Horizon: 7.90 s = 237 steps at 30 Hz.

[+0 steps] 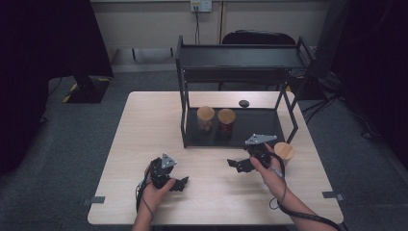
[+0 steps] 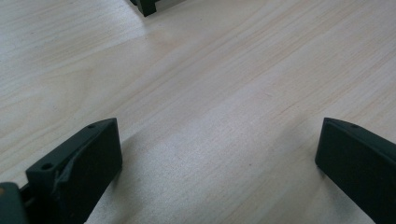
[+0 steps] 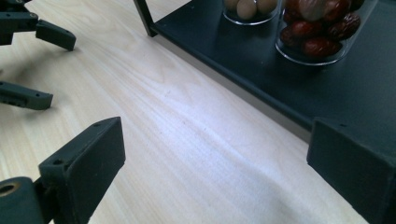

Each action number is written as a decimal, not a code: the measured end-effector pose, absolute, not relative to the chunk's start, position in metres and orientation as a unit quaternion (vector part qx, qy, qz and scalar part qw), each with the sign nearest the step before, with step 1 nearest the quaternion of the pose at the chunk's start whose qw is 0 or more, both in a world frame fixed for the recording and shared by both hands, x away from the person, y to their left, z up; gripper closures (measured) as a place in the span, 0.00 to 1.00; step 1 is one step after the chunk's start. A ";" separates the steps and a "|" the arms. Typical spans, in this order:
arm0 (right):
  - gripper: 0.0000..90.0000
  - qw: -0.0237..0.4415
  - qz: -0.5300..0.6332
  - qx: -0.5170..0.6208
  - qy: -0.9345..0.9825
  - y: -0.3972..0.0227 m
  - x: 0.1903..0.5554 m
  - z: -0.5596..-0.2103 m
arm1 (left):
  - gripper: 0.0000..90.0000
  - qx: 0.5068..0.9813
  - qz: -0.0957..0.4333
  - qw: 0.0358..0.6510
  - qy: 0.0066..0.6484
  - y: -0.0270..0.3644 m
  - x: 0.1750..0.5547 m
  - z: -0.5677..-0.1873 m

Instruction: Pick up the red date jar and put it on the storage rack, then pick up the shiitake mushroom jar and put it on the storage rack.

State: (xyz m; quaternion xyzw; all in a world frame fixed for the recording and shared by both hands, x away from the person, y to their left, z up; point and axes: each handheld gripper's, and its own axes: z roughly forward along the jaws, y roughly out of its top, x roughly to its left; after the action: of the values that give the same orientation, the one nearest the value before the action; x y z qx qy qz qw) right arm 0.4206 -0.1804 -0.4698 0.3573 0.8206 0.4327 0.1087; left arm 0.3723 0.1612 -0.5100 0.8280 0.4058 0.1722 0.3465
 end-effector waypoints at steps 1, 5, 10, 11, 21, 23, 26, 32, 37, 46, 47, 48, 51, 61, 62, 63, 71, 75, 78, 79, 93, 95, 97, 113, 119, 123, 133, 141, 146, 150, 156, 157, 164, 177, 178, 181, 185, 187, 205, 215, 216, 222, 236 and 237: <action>0.04 0.108 0.433 0.356 0.821 -0.181 0.420 -0.470 | 0.00 0.828 0.172 0.346 0.406 0.161 0.372 -0.510; 0.04 0.106 0.435 0.353 0.821 -0.182 0.417 -0.470 | 0.00 0.828 0.172 0.346 0.406 0.161 0.372 -0.510; 0.04 0.101 0.439 0.349 0.822 -0.185 0.412 -0.471 | 0.00 0.828 0.172 0.346 0.406 0.161 0.372 -0.510; 0.04 0.103 0.437 0.347 0.823 -0.186 0.411 -0.471 | 0.00 0.828 0.172 0.346 0.406 0.161 0.372 -0.510; 0.04 0.088 0.436 0.345 0.827 -0.196 0.401 -0.479 | 0.00 0.828 0.172 0.346 0.406 0.161 0.372 -0.510; 0.04 0.087 0.435 0.344 0.828 -0.197 0.399 -0.480 | 0.00 0.828 0.172 0.346 0.406 0.161 0.372 -0.510; 0.04 0.086 0.431 0.340 0.831 -0.199 0.395 -0.482 | 0.00 0.828 0.172 0.347 0.406 0.161 0.372 -0.510; 0.04 0.081 0.431 0.337 0.833 -0.204 0.388 -0.488 | 0.00 0.828 0.172 0.346 0.406 0.161 0.372 -0.510; 0.04 0.082 0.428 0.334 0.836 -0.206 0.385 -0.490 | 0.00 0.828 0.172 0.346 0.406 0.161 0.372 -0.510; 0.04 0.078 0.428 0.333 0.837 -0.218 0.378 -0.491 | 0.00 0.828 0.172 0.346 0.406 0.161 0.372 -0.510; 0.04 0.078 0.428 0.332 0.837 -0.220 0.377 -0.491 | 0.00 0.828 0.172 0.346 0.406 0.161 0.372 -0.510; 0.04 0.077 0.428 0.333 0.837 -0.222 0.376 -0.492 | 0.00 0.828 0.172 0.346 0.406 0.161 0.372 -0.510; 0.04 0.075 0.426 0.333 0.838 -0.227 0.374 -0.493 | 0.00 0.828 0.172 0.346 0.406 0.161 0.372 -0.510; 0.04 0.071 0.425 0.327 0.841 -0.236 0.368 -0.493 | 0.00 0.828 0.172 0.346 0.406 0.161 0.372 -0.510; 0.04 0.071 0.425 0.327 0.841 -0.237 0.368 -0.493 | 0.00 0.828 0.172 0.346 0.406 0.161 0.372 -0.510; 0.04 0.071 0.424 0.327 0.842 -0.239 0.367 -0.494 | 0.00 0.828 0.172 0.346 0.406 0.161 0.372 -0.510; 0.04 0.073 0.423 0.332 0.840 -0.250 0.363 -0.495 | 0.00 0.828 0.172 0.346 0.406 0.161 0.372 -0.510; 0.04 0.073 0.421 0.335 0.840 -0.255 0.361 -0.495 | 0.00 0.828 0.172 0.346 0.406 0.161 0.372 -0.510; 0.04 0.074 0.419 0.336 0.840 -0.258 0.360 -0.496 | 0.00 0.828 0.172 0.346 0.406 0.161 0.372 -0.510; 0.04 0.074 0.419 0.337 0.840 -0.259 0.360 -0.496 | 0.00 0.828 0.172 0.346 0.406 0.161 0.372 -0.510; 0.04 0.077 0.419 0.344 0.837 -0.272 0.353 -0.496 | 0.00 0.828 0.172 0.346 0.406 0.161 0.372 -0.510; 0.04 0.077 0.418 0.345 0.837 -0.274 0.353 -0.497 | 0.00 0.828 0.172 0.346 0.406 0.161 0.372 -0.510; 0.04 0.077 0.418 0.346 0.837 -0.276 0.352 -0.497 | 0.00 0.828 0.172 0.346 0.406 0.161 0.372 -0.510; 0.04 0.088 0.411 0.359 0.834 -0.297 0.346 -0.500 | 0.00 0.828 0.172 0.346 0.406 0.161 0.372 -0.510; 0.04 0.093 0.403 0.362 0.836 -0.303 0.344 -0.501 | 0.00 0.828 0.172 0.346 0.406 0.161 0.372 -0.510; 0.04 0.100 0.397 0.360 0.838 -0.306 0.342 -0.501 | 0.00 0.828 0.172 0.346 0.406 0.161 0.372 -0.510; 0.04 0.112 0.392 0.369 0.835 -0.318 0.340 -0.499 | 0.00 0.828 0.172 0.346 0.406 0.161 0.372 -0.510; 0.04 0.122 0.382 0.374 0.836 -0.326 0.338 -0.500 | 0.00 0.828 0.172 0.346 0.406 0.161 0.372 -0.510; 0.04 0.124 0.382 0.379 0.834 -0.330 0.337 -0.500 | 0.00 0.828 0.172 0.346 0.406 0.161 0.372 -0.510; 0.04 0.128 0.385 0.385 0.829 -0.335 0.336 -0.500 | 0.00 0.828 0.172 0.346 0.406 0.161 0.372 -0.510; 0.04 0.131 0.383 0.388 0.828 -0.339 0.334 -0.500 | 0.00 0.828 0.172 0.346 0.406 0.161 0.372 -0.510; 0.04 0.132 0.383 0.389 0.827 -0.340 0.334 -0.501 | 0.00 0.828 0.172 0.346 0.406 0.161 0.372 -0.510; 0.03 0.137 0.386 0.401 0.819 -0.346 0.334 -0.501 | 0.00 0.828 0.172 0.346 0.406 0.161 0.372 -0.510; 0.03 0.143 0.390 0.415 0.809 -0.350 0.336 -0.500 | 0.00 0.828 0.172 0.346 0.406 0.161 0.372 -0.510; 0.03 0.145 0.390 0.418 0.808 -0.350 0.337 -0.499 | 0.00 0.828 0.172 0.346 0.406 0.161 0.372 -0.510; 0.03 0.149 0.390 0.421 0.806 -0.350 0.338 -0.498 | 0.00 0.828 0.172 0.346 0.406 0.161 0.372 -0.510; 0.03 0.154 0.389 0.421 0.805 -0.348 0.340 -0.497 | 0.00 0.828 0.172 0.346 0.406 0.161 0.372 -0.510; 0.03 0.155 0.389 0.422 0.804 -0.347 0.341 -0.497 | 0.00 0.828 0.172 0.346 0.406 0.161 0.372 -0.510; 0.02 0.170 0.383 0.438 0.795 -0.346 0.357 -0.498 | 0.00 0.828 0.172 0.346 0.406 0.161 0.372 -0.510; 0.02 0.177 0.387 0.442 0.790 -0.343 0.367 -0.496 | 0.00 0.828 0.172 0.346 0.406 0.161 0.372 -0.510; 0.02 0.177 0.386 0.443 0.790 -0.342 0.368 -0.496 | 0.00 0.828 0.172 0.346 0.406 0.161 0.372 -0.510; 0.02 0.180 0.386 0.441 0.790 -0.340 0.372 -0.494 | 0.00 0.828 0.172 0.346 0.406 0.161 0.372 -0.510; 0.02 0.187 0.385 0.446 0.786 -0.333 0.383 -0.495 | 0.00 0.828 0.172 0.346 0.405 0.161 0.372 -0.510; 0.02 0.187 0.385 0.446 0.786 -0.333 0.384 -0.494 | 0.00 0.828 0.172 0.346 0.406 0.161 0.372 -0.510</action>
State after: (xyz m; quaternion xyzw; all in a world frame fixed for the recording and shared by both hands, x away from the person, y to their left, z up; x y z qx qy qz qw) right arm 0.3842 -0.3328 -0.4943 0.4458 0.7862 0.3846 0.1875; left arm 0.3723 0.1613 -0.5100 0.8282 0.4055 0.1724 0.3462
